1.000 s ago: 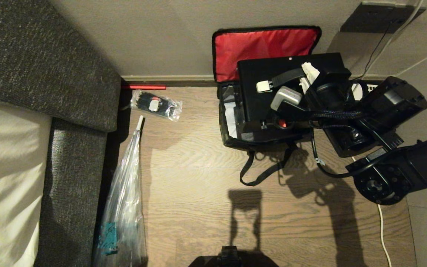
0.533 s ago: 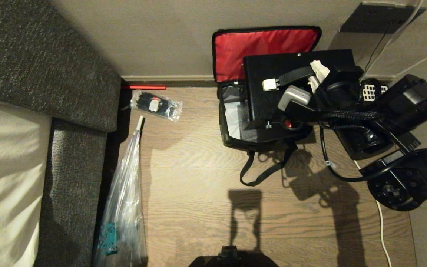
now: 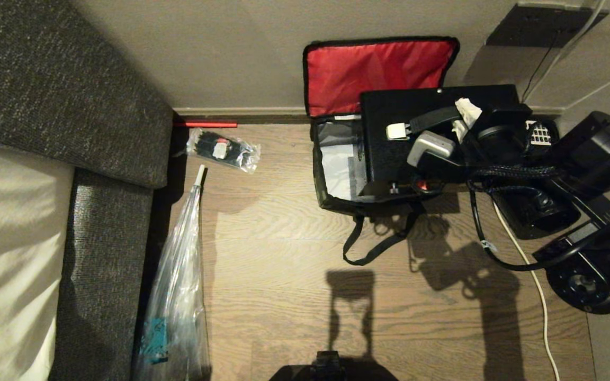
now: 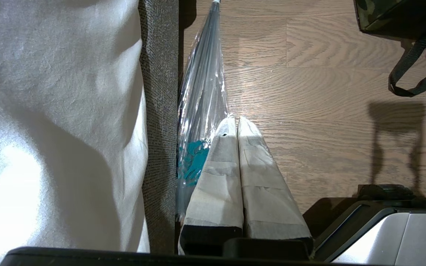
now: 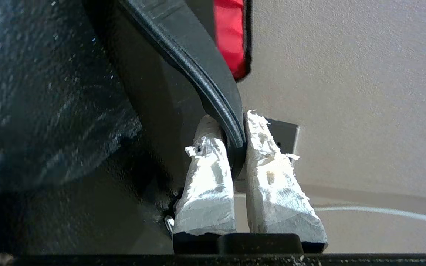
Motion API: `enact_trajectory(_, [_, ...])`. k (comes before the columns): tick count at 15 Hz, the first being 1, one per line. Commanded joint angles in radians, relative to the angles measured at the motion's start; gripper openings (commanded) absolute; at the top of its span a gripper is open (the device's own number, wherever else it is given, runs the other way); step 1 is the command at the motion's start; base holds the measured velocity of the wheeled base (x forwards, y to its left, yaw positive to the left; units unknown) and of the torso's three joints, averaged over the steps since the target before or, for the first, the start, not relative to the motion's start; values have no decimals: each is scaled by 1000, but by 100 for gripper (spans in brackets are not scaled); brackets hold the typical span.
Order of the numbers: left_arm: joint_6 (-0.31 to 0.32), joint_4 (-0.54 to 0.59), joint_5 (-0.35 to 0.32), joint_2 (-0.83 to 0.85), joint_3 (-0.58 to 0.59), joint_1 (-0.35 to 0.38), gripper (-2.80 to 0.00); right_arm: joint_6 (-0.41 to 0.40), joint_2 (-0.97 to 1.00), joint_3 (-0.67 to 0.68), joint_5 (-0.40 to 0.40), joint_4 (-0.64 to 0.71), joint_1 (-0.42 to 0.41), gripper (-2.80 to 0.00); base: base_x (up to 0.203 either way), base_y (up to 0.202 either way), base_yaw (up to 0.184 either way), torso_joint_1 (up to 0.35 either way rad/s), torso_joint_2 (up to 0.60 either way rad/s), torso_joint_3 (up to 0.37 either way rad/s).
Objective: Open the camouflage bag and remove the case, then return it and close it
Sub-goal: Release the handle
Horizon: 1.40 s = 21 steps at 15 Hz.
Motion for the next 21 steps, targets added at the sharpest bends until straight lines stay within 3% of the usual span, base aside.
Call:
enact_trajectory(1, [1, 0, 0, 1, 2, 0, -280, -9, -29, 33, -2, -23, -28, -280, 0, 0, 0, 0, 0, 0])
enact_trajectory(10, [1, 0, 0, 1, 2, 0, -280, -7, -9, 8, -5, -23, -117, -280, 0, 0, 0, 0, 0, 0])
enact_trajectory(15, [1, 0, 0, 1, 2, 0, -280, -8, 36, -80, -6, -7, -102, -280, 0, 0, 0, 0, 0, 0])
enact_trajectory(21, [-1, 0, 0, 1, 2, 0, -280, -8, 36, -94, -6, 5, -54, -280, 0, 0, 0, 0, 0, 0])
